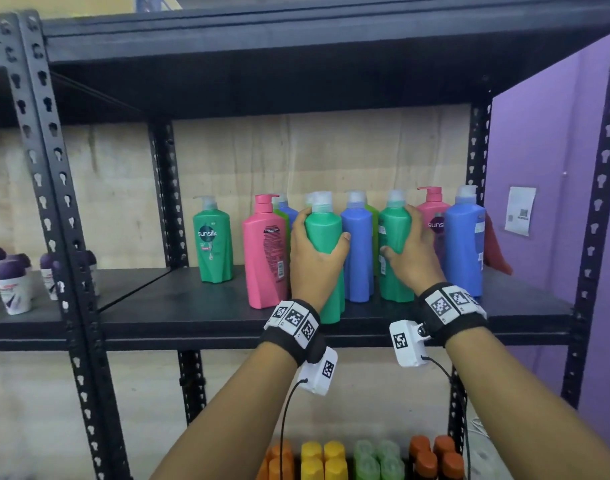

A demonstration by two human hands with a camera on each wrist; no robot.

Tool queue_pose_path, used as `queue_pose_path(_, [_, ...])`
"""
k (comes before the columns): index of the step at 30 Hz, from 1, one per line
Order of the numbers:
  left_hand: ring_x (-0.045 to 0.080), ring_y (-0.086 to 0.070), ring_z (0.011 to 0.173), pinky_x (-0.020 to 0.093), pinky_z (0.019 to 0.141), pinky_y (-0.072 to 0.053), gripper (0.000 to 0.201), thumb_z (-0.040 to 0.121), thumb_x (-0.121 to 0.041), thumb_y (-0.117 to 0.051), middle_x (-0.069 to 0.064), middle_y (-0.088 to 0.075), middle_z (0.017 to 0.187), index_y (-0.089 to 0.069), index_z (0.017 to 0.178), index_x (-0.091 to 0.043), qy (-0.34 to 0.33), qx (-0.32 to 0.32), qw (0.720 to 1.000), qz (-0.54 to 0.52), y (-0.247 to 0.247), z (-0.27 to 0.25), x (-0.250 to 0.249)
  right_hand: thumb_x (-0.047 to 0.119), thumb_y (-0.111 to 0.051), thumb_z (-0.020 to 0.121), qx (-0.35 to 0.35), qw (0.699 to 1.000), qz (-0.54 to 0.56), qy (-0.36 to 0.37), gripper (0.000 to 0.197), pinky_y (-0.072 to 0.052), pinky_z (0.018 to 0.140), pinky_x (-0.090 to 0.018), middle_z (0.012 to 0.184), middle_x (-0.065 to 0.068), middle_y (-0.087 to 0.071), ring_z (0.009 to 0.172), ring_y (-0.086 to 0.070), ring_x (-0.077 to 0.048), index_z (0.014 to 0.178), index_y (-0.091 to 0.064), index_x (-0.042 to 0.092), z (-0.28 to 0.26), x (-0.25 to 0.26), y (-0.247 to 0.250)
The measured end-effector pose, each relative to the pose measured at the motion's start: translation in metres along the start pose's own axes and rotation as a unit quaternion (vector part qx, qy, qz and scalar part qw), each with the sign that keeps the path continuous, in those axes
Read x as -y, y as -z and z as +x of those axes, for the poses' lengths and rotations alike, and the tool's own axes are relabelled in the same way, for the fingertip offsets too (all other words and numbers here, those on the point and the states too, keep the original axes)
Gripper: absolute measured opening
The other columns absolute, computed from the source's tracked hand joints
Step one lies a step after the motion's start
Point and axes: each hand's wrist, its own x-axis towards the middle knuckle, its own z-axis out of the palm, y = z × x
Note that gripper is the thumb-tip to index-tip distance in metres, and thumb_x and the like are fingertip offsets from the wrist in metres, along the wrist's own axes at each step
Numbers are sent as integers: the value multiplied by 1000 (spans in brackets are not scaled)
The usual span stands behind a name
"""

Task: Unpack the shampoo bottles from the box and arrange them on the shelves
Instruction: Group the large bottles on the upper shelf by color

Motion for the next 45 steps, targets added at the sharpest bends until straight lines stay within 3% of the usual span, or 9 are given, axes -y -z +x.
queue_pose_path(4, [26, -61, 121, 48, 104, -51, 72, 83, -33, -80, 4, -59, 135, -42, 144, -24, -6, 1, 1000, -11, 1, -2, -1, 21, -77, 85, -39, 999, 7, 37, 91, -42, 109, -52, 136, -20, -40, 122, -50, -43, 153, -20, 41, -14, -1, 2])
queue_pose_path(9, [28, -60, 122, 49, 104, -51, 73, 84, -30, -80, 6, -57, 137, -41, 145, -23, -11, 10, 1000, -12, 5, -6, -5, 24, -82, 75, -113, 992, 36, 48, 106, -34, 115, -47, 149, -21, -39, 134, -41, -38, 160, -19, 15, -30, 3, -2])
queue_pose_path(14, [28, -55, 128, 48, 109, -46, 76, 85, -24, -82, 8, -51, 141, -39, 148, -15, -28, 20, 999, -12, 11, -12, -10, 25, -83, 71, -180, 980, 41, 73, 78, -40, 102, -42, 117, -16, -47, 112, -50, -37, 141, -51, 8, -48, 12, -10])
queue_pose_path(18, [28, -55, 128, 49, 109, -46, 76, 85, -21, -83, 8, -51, 140, -40, 147, -13, -41, 21, 999, -21, 16, -16, -15, 26, -84, 71, -190, 974, 63, 105, 75, -39, 101, -38, 113, -6, -42, 109, -46, -29, 138, -53, 13, -59, 17, -14])
queue_pose_path(24, [17, -62, 117, 47, 101, -52, 66, 80, -26, -81, -6, -60, 128, -47, 136, -25, -82, -7, 996, -46, 37, -20, -16, 45, -71, 70, -148, 972, 101, 150, 80, -41, 96, -26, 108, 5, -39, 105, -48, -14, 144, -52, 24, -73, 37, -24])
queue_pose_path(29, [14, -64, 113, 43, 98, -53, 65, 79, -27, -81, -12, -59, 125, -48, 135, -31, -96, -24, 994, -47, 77, -13, -18, 40, -78, 71, -111, 969, 128, 181, 70, -51, 95, -42, 110, 5, -44, 105, -58, -23, 136, -58, 22, -80, 77, -46])
queue_pose_path(36, [14, -67, 108, 42, 94, -57, 63, 79, -28, -83, -11, -64, 119, -48, 129, -43, -106, -34, 994, -16, 153, 7, -6, 49, -71, 72, -115, 954, 187, 203, 76, -47, 99, -27, 109, 2, -44, 105, -55, -16, 141, -55, 19, -91, 136, -95])
queue_pose_path(40, [12, -66, 107, 34, 93, -56, 65, 79, -29, -82, -6, -63, 122, -46, 132, -42, -108, -37, 994, -3, 193, 24, 11, 44, -71, 74, -93, 953, 193, 217, 70, -34, 92, -2, 105, 1, -44, 100, -48, 3, 137, -58, 18, -98, 161, -122])
queue_pose_path(45, [9, -66, 104, 24, 87, -55, 64, 79, -38, -80, -10, -62, 120, -41, 125, -58, -111, -47, 993, 18, 228, 52, 33, 44, -71, 76, -81, 955, 198, 204, 66, -36, 90, -1, 108, 9, -41, 103, -51, 4, 138, -55, 27, -103, 173, -152])
